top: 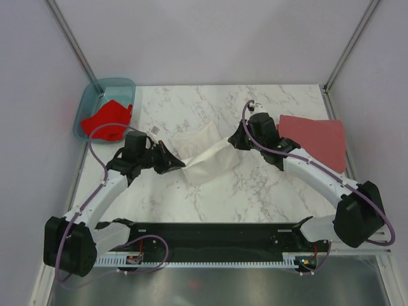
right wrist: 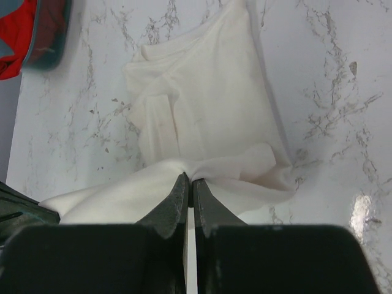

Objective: Fold and stack the t-shirts
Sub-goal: Fold the tshirt

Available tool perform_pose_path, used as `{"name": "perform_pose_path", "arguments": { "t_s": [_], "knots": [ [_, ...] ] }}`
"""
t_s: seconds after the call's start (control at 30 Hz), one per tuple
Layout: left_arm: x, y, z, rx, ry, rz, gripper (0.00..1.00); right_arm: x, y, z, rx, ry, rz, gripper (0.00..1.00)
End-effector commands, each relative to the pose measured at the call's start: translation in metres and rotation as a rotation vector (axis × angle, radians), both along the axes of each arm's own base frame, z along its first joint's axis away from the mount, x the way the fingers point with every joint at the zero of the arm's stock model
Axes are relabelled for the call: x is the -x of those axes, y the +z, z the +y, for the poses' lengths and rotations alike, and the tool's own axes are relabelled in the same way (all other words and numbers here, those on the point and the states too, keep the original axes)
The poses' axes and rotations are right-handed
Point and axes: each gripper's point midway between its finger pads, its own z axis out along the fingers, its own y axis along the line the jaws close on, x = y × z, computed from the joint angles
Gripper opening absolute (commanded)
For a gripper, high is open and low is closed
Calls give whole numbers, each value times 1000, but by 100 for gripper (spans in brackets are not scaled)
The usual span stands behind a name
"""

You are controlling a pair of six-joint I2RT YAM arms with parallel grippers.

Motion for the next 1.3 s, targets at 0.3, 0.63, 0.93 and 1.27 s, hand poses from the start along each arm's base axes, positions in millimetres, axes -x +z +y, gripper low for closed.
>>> {"name": "perform_pose_path", "arguments": {
  "t_s": [0.3, 0.63, 0.93, 1.27],
  "knots": [
    [-118, -9, 39, 92, 197, 44, 2, -131, 15, 46, -33, -9, -120, 0],
    [-213, -57, 69, -10, 330, 191, 70, -203, -54, 55, -50, -23, -51, 93],
    [-190, -41, 68, -23, 340, 90, 81, -173, -94, 37, 14, 17, 7, 82],
    [-143, -81, 50, 44, 254, 74, 77, -79, -147, 45, 27, 108, 207, 61]
  ]
}}
